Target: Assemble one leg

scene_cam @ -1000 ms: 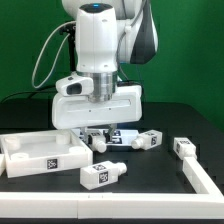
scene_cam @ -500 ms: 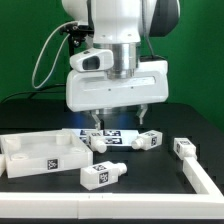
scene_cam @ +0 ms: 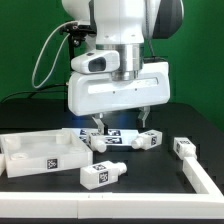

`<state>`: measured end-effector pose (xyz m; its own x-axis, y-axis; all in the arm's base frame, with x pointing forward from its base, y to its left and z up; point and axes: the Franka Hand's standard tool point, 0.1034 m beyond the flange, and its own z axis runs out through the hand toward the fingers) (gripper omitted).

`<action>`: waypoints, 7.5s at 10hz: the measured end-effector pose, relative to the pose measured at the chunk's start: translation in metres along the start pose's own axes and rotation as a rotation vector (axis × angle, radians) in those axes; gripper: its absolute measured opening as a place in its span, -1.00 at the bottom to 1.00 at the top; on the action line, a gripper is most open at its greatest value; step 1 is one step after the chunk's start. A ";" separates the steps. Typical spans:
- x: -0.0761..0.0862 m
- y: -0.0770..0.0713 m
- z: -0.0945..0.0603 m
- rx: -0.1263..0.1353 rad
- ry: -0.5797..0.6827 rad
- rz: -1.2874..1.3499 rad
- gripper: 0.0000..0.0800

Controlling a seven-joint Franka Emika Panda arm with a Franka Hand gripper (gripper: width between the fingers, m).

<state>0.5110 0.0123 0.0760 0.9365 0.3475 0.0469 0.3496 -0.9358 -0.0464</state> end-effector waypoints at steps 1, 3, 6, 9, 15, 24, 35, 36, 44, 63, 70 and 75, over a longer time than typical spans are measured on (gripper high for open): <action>0.014 0.006 -0.003 0.001 -0.005 -0.003 0.62; 0.030 0.011 -0.005 0.014 -0.022 0.024 0.62; 0.029 0.009 -0.004 0.018 -0.024 0.089 0.62; 0.035 0.010 -0.003 0.022 -0.019 0.398 0.62; 0.031 0.036 0.017 0.079 -0.001 0.904 0.62; 0.045 0.055 0.061 0.075 -0.004 1.128 -0.02; 0.015 0.004 -0.012 0.080 0.061 0.868 -0.29; 0.012 0.003 -0.013 0.076 0.066 0.797 -0.29; -0.072 -0.018 0.006 -0.049 0.146 0.356 -0.29; -0.089 -0.050 0.010 0.019 0.033 0.397 0.62; -0.094 0.118 -0.011 -0.064 0.101 0.108 0.62; -0.096 0.113 -0.008 -0.053 0.090 0.084 0.62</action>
Offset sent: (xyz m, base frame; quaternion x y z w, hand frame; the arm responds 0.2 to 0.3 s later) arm 0.0000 0.0000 0.0000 0.0000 0.0000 0.0650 0.9979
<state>0.4609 -0.1273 0.0747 0.9554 0.2628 0.1344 0.2654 -0.9641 -0.0013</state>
